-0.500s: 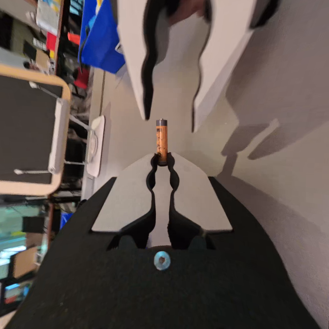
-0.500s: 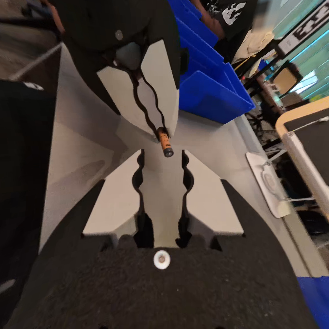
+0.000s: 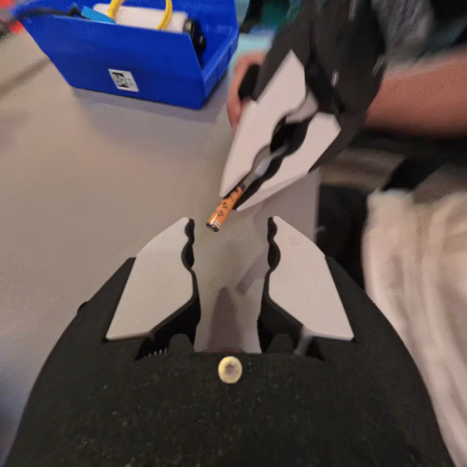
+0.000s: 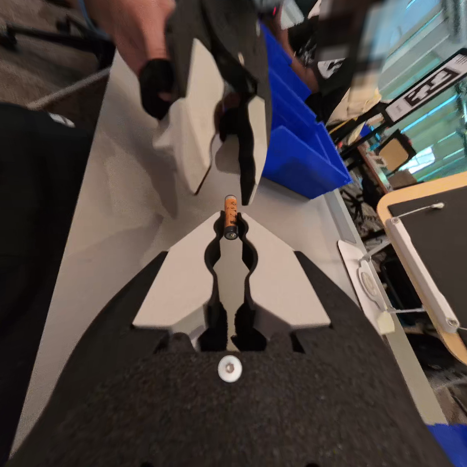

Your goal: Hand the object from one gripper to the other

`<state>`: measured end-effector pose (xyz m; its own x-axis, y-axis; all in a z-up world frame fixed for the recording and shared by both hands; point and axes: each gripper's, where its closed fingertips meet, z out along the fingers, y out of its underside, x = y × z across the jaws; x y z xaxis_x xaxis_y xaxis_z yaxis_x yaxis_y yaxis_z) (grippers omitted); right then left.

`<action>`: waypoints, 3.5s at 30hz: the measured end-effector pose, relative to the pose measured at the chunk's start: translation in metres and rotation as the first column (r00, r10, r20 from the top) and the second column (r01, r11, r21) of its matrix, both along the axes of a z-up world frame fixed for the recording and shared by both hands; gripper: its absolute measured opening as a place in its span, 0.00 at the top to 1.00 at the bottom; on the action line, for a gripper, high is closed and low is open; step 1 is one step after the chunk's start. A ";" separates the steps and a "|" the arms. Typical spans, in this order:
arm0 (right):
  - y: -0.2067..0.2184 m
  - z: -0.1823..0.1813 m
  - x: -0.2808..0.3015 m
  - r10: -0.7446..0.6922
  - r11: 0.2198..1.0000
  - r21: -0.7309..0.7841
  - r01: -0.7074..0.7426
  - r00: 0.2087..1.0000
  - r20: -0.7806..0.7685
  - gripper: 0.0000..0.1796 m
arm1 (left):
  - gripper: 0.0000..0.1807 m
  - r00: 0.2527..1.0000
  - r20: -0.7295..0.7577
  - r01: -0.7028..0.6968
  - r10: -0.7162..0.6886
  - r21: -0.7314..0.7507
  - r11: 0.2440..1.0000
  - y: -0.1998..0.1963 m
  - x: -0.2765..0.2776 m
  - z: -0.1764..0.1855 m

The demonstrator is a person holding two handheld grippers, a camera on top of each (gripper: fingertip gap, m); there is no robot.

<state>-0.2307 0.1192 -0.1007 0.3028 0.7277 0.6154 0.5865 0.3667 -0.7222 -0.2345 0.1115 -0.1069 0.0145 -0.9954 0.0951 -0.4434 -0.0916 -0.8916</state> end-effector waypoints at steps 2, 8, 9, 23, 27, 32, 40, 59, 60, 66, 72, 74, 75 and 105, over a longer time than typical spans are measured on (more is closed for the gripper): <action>-0.006 0.019 -0.001 0.049 0.998 -0.028 -0.053 0.988 -0.146 0.95 | 0.64 0.973 0.226 0.126 -0.047 -0.348 0.929 -0.007 -0.002 0.031; -0.032 0.077 -0.006 0.166 0.971 -0.074 -0.229 0.861 -0.481 0.95 | 0.52 0.761 0.649 0.484 0.004 -0.572 0.662 -0.016 -0.016 0.094; -0.036 0.082 -0.009 0.181 0.968 -0.062 -0.244 0.846 -0.501 0.95 | 0.51 0.732 0.681 0.518 0.009 -0.566 0.641 -0.019 -0.017 0.101; -0.056 0.101 -0.025 0.250 0.967 0.154 -0.202 0.864 -0.437 0.95 | 0.64 0.718 0.689 0.637 -0.101 -0.590 0.496 -0.053 -0.011 0.105; -0.060 0.100 -0.028 0.276 0.960 0.158 -0.230 0.864 -0.420 0.95 | 0.64 0.708 0.699 0.654 -0.099 -0.597 0.464 -0.055 -0.011 0.106; -0.066 0.108 -0.032 0.308 0.951 0.166 -0.261 0.843 -0.440 0.95 | 0.67 0.671 0.728 0.710 -0.139 -0.577 0.404 -0.064 -0.016 0.110; -0.072 0.107 -0.034 0.334 0.942 0.174 -0.287 0.845 -0.418 0.95 | 0.76 0.609 0.778 0.771 -0.155 -0.536 0.343 -0.072 -0.019 0.121; 0.009 0.016 -0.011 -0.178 0.947 -0.312 0.081 0.938 -0.298 0.80 | 1.00 0.813 0.558 0.277 0.167 -0.623 0.732 0.038 -0.007 0.067; 0.007 0.004 -0.013 -0.167 0.936 -0.344 0.076 0.956 -0.243 0.79 | 1.00 0.817 0.549 0.260 0.175 -0.622 0.739 0.040 -0.005 0.065; -0.017 -0.041 0.006 -0.092 0.841 -0.534 0.089 0.996 0.022 0.70 | 1.00 0.899 0.415 0.131 0.142 -0.561 0.817 0.036 -0.007 0.039; 0.030 -0.060 0.033 -0.214 0.840 -0.497 0.216 0.975 0.062 0.68 | 1.00 0.913 0.393 0.086 0.109 -0.447 0.890 0.030 -0.011 0.040; 0.046 -0.070 0.035 -0.227 0.803 -0.548 0.232 0.971 0.078 0.68 | 0.99 0.908 0.404 0.094 0.111 -0.454 0.886 0.031 -0.011 0.043; 0.053 -0.073 0.032 -0.239 0.765 -0.601 0.232 0.968 0.068 0.68 | 0.99 0.907 0.407 0.099 0.111 -0.462 0.882 0.031 -0.011 0.043; 0.106 -0.068 0.336 -0.518 0.298 -0.628 0.719 0.674 0.526 0.94 | 0.67 0.880 0.106 -0.470 0.464 0.041 0.882 0.093 -0.057 0.019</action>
